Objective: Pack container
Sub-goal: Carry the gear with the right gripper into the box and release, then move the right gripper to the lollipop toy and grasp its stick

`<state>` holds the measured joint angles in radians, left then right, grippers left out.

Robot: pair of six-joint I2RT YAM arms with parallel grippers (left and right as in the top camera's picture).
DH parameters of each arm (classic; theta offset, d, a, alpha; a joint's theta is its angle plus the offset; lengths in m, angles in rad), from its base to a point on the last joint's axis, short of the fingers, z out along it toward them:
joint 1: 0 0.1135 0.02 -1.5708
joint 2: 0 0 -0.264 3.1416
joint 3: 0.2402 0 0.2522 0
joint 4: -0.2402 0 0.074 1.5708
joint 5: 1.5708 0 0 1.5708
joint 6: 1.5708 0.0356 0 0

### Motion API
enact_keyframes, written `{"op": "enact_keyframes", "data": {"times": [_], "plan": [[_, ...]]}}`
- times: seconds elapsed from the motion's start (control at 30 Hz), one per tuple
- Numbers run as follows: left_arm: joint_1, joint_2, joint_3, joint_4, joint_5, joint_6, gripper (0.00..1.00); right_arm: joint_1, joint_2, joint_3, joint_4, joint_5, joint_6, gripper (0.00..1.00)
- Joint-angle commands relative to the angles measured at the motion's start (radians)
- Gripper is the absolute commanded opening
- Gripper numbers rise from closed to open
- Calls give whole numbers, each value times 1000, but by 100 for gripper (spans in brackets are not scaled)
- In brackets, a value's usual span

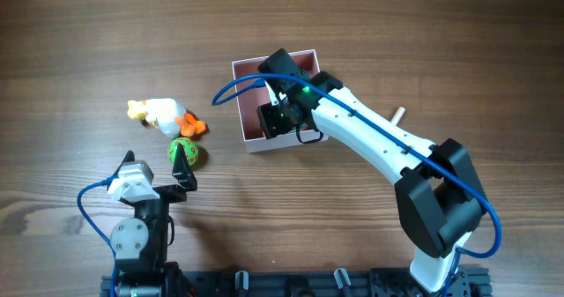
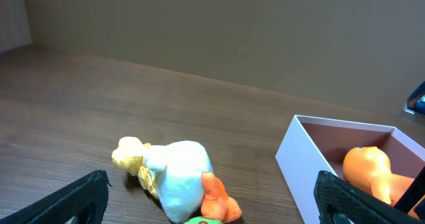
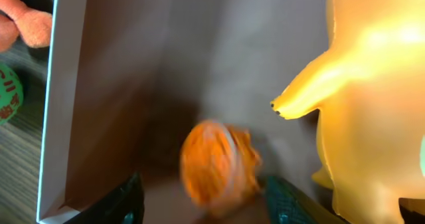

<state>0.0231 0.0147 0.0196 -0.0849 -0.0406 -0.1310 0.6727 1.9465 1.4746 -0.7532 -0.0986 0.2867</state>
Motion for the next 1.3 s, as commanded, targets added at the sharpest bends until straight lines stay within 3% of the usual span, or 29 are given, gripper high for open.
{"op": "enact_keyframes", "data": {"times": [0.0, 0.27, 0.43, 0.67, 0.83, 1.03, 1.27], "plan": [[-3, -6, -7, 3, -13, 23, 100, 0, 10, -9, -7, 23, 0, 63], [-3, -6, -7, 3, -13, 23, 100, -49, -40, 108, -43, 26, 6, 62], [-3, -6, -7, 3, -13, 23, 100, -224, -140, 290, -282, 204, 121, 61], [-3, -6, -7, 3, -13, 23, 100, -527, -169, 279, -472, 241, 214, 62], [-3, -6, -7, 3, -13, 23, 100, -652, -135, 125, -396, 202, 253, 62], [-3, -6, -7, 3, -13, 23, 100, -660, -85, -117, -212, 145, 319, 62], [-3, -6, -7, 3, -13, 23, 100, -660, -45, -233, -81, 94, 345, 60]]}}
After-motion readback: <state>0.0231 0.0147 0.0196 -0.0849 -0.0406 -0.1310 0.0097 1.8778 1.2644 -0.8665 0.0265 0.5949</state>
